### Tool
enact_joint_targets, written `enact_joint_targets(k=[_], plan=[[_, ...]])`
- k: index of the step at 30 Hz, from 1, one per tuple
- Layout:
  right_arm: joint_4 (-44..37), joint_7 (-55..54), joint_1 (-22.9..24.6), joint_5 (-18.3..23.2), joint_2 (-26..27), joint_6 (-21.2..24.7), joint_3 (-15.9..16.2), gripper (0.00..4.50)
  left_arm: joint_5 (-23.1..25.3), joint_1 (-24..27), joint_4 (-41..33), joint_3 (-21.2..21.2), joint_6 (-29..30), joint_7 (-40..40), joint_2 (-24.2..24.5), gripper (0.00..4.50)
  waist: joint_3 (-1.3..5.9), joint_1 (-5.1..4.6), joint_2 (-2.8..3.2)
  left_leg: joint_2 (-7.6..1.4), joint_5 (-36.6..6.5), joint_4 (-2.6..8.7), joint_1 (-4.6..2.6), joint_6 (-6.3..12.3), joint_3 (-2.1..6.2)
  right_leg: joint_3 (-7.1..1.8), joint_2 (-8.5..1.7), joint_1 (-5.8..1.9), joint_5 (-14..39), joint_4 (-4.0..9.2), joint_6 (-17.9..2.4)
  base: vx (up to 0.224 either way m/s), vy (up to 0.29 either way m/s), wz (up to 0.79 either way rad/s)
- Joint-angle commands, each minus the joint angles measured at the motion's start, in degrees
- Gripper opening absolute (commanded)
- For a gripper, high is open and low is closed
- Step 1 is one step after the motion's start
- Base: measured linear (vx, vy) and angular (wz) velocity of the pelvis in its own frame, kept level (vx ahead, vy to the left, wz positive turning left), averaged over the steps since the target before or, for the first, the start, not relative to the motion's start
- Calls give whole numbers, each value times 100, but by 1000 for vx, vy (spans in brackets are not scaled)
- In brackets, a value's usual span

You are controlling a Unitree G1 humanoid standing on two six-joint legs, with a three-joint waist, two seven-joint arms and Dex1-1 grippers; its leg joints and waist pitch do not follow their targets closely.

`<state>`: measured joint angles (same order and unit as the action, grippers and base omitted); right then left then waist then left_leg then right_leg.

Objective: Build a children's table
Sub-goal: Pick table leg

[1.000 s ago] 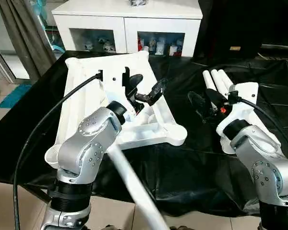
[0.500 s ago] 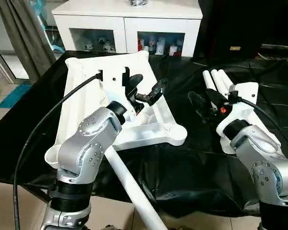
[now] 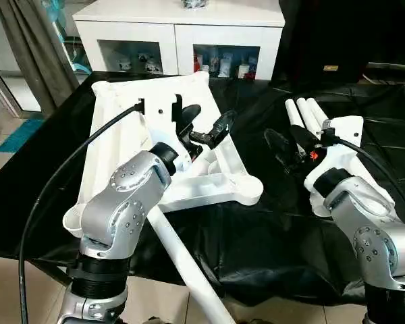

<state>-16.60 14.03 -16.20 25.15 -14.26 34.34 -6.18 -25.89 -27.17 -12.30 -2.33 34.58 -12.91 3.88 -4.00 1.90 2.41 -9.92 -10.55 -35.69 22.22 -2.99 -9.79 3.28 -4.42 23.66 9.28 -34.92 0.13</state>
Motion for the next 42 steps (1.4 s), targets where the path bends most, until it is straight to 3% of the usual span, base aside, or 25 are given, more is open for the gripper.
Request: enact_joint_targets(k=[1, 42], plan=[[31, -20, -60, 2, 7, -22, -12, 302, 33, 3, -111, 16, -23, 29, 4, 442, 462, 0, -41, -172, -1226, 417, -50, 75, 77, -189, -239, -294, 1971, 499, -645, 0, 0, 0], [31, -20, -60, 2, 7, -22, -12, 302, 33, 3, -111, 16, -23, 29, 4, 442, 468, 5, -38, -173, -1164, 412, -47, 91, 76, -195, -244, -306, 1814, 482, -713, 0, 0, 0]])
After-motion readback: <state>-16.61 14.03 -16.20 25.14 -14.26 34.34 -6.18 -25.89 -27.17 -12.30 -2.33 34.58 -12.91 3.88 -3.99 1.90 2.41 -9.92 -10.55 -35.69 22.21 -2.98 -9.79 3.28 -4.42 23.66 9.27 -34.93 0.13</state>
